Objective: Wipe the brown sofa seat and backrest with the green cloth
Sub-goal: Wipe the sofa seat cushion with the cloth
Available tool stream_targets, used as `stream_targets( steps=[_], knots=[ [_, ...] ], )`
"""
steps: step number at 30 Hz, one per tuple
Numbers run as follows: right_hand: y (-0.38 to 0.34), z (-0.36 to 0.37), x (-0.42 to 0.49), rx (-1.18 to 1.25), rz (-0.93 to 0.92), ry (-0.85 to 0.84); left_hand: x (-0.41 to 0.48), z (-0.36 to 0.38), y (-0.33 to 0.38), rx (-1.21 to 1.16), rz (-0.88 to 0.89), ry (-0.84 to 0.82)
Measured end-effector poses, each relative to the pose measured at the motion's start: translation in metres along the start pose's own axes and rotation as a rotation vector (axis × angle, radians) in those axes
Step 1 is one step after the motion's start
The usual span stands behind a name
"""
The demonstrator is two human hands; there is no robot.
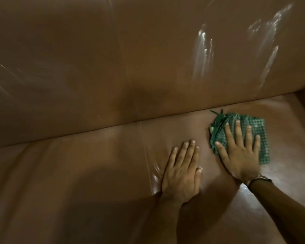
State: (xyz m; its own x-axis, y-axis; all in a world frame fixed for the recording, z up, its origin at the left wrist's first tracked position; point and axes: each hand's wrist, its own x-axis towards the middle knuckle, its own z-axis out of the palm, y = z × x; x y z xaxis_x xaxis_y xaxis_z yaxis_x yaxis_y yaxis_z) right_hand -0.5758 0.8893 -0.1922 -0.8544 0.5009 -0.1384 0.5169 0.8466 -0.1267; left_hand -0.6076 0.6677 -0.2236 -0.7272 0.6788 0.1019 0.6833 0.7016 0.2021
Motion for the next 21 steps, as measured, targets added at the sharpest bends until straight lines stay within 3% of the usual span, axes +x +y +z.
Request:
stream_targets(
  steps=[7,12,16,21],
  knots=[
    [0.003,-0.002,-0.003,-0.035,-0.034,-0.080,-0.005,-0.004,0.000,0.009,0.003,-0.039],
    [0.025,-0.017,0.009,-0.122,-0.196,-0.123,-0.003,-0.014,0.005,0.044,-0.037,-0.068],
    [0.056,-0.027,0.034,-0.153,-0.345,-0.108,0.011,-0.023,0.016,0.061,-0.103,-0.063],
    [0.060,-0.015,0.032,-0.079,-0.372,-0.027,0.022,-0.020,0.026,0.090,-0.245,-0.051]
  ],
)
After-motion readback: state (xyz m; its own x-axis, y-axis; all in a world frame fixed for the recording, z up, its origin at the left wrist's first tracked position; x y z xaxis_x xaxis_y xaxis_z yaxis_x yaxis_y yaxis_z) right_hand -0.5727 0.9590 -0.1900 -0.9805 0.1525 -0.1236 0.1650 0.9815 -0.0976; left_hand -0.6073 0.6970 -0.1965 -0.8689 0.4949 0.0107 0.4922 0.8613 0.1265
